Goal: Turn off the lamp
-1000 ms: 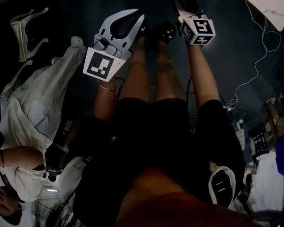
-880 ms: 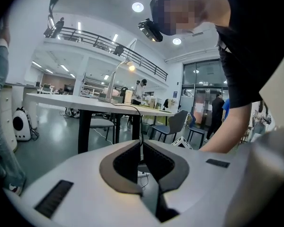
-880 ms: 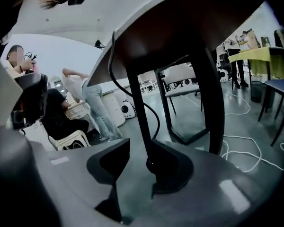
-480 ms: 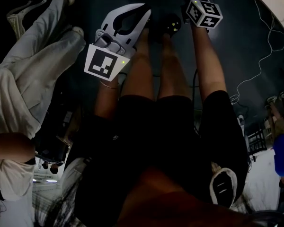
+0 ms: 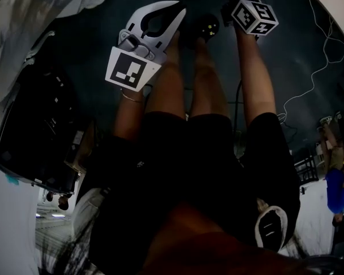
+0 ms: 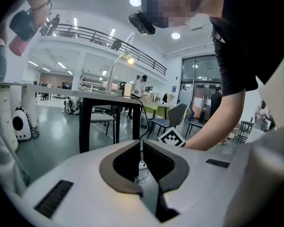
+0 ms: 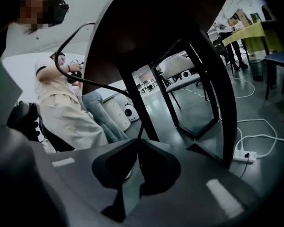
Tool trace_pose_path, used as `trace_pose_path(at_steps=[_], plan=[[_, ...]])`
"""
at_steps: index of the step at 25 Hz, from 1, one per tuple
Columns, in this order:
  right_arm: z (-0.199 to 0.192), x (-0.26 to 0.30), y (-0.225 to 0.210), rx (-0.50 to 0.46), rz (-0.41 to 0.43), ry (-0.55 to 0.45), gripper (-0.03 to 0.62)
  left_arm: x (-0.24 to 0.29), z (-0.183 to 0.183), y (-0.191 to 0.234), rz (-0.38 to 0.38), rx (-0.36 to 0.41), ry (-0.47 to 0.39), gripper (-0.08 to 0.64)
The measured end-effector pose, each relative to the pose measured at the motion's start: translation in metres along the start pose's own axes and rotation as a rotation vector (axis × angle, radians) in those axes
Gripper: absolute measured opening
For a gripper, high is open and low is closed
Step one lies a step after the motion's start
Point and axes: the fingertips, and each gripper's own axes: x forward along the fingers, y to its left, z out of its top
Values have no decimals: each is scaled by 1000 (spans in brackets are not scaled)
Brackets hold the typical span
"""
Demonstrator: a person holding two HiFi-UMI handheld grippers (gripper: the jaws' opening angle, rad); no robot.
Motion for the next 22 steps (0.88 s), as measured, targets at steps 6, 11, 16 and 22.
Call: trace_pose_path(at_steps=[6, 11, 16, 22], plan=[[24, -33, 32, 66, 123, -58, 14, 8, -3, 1, -20, -74, -18, 8], [37, -57, 51, 97, 193, -75, 14, 17, -6, 0, -34, -24, 9, 9], [51, -80, 71, 110, 254, -74, 14, 25, -7, 0, -49, 23, 35, 9], [60, -106, 92, 86, 325, -44, 14, 43, -16, -11, -141, 70, 69, 65]])
